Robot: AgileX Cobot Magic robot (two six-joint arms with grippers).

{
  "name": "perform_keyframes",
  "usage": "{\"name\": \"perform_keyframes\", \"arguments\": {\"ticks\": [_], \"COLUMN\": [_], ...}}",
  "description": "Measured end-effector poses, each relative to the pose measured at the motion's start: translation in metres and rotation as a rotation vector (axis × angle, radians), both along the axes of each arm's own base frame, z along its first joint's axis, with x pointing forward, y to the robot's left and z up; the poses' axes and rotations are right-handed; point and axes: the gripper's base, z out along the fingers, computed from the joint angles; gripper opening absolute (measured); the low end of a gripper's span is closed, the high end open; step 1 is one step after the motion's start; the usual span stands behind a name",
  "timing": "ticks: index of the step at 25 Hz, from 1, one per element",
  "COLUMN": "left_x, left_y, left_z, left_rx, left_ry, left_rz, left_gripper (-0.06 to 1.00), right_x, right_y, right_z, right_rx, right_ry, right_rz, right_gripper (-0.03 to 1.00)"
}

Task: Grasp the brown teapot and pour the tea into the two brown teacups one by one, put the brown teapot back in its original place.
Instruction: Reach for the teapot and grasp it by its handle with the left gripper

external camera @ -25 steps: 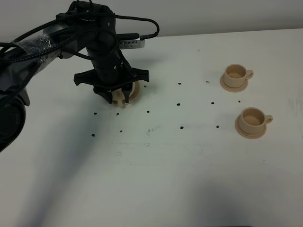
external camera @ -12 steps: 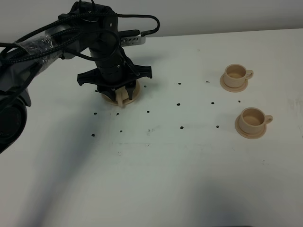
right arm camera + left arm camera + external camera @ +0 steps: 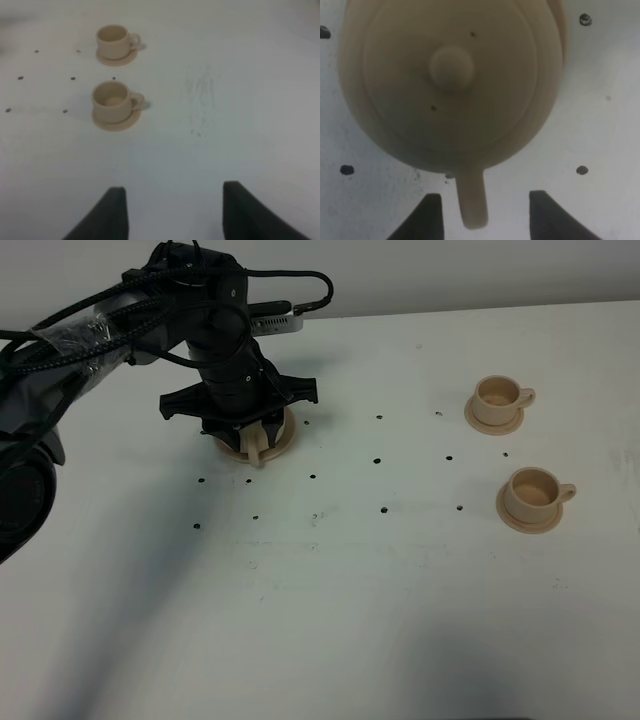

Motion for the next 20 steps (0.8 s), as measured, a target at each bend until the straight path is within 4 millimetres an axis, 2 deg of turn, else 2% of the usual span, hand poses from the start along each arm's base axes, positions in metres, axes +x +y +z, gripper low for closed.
{"name": "perform_keyframes", "arguments": {"ticks": [5, 11, 20], "left_x": [0.002, 0.003, 0.004], "left_y": [0.0, 0.0, -0.001], "left_z": [-0.001, -0.016, -0.015], "left_rx": [-0.005, 0.006, 0.003], "left_ry": [-0.013, 0.013, 0.009], "left_rz": [0.002, 0.002, 0.003], "left_gripper": [0.43, 0.43, 0.4], "right_x": [0.0, 0.0, 0.0], "right_y": [0.0, 0.0, 0.0], "right_z": [0.0, 0.0, 0.0], "right_rx": [0.0, 0.0, 0.0], "right_ry": [0.0, 0.0, 0.0], "right_rz": [0.0, 0.0, 0.0], "right_gripper": [0.42, 0.42, 0.42]}}
